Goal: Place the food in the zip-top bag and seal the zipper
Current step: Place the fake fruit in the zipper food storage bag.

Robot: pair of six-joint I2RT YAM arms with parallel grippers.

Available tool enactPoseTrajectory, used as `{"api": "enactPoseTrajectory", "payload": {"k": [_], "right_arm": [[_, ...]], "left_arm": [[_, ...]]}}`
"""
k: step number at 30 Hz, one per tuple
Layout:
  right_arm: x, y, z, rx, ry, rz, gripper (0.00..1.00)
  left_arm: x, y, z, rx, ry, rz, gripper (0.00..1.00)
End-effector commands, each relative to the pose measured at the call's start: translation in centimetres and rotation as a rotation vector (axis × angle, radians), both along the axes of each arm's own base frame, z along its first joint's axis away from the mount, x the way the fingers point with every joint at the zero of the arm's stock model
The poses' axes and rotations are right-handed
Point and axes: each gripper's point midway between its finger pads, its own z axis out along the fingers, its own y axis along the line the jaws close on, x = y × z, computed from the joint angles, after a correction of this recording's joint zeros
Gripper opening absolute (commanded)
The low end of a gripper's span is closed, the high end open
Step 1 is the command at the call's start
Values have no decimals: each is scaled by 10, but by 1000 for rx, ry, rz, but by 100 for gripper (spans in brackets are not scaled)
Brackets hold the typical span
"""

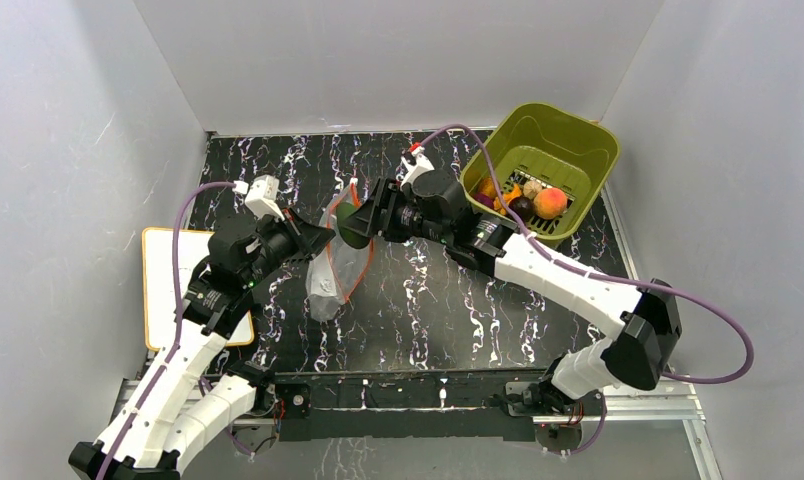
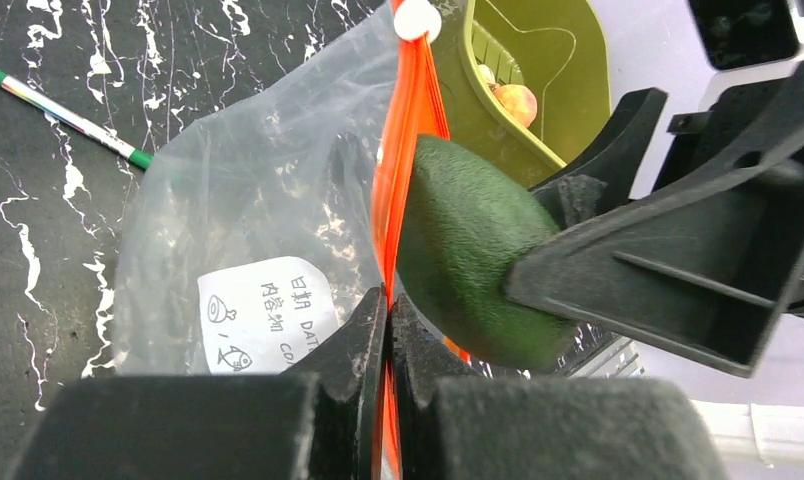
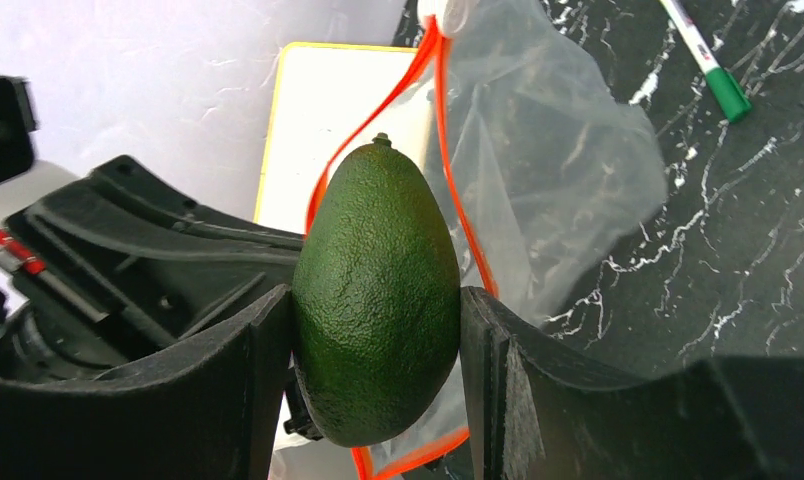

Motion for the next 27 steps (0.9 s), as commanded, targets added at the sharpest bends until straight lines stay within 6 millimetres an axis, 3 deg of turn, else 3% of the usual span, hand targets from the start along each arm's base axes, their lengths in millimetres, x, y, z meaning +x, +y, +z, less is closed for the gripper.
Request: {"api": "enactPoseTrajectory", "payload": {"k": [1, 10, 19, 27], "right_arm": [[8, -1, 0, -13, -3, -43, 32], [10, 1, -11, -43, 13, -50, 44], [7, -3, 8, -77, -76, -6, 67], [1, -6, 15, -101, -129, 45, 67]], "left_arm": [[-2, -2, 11, -33, -27, -6, 0], [0, -2, 10, -37, -22, -1, 0], [1, -2, 5, -27, -16, 2, 0], [0, -2, 2, -25, -9, -2, 0]]}}
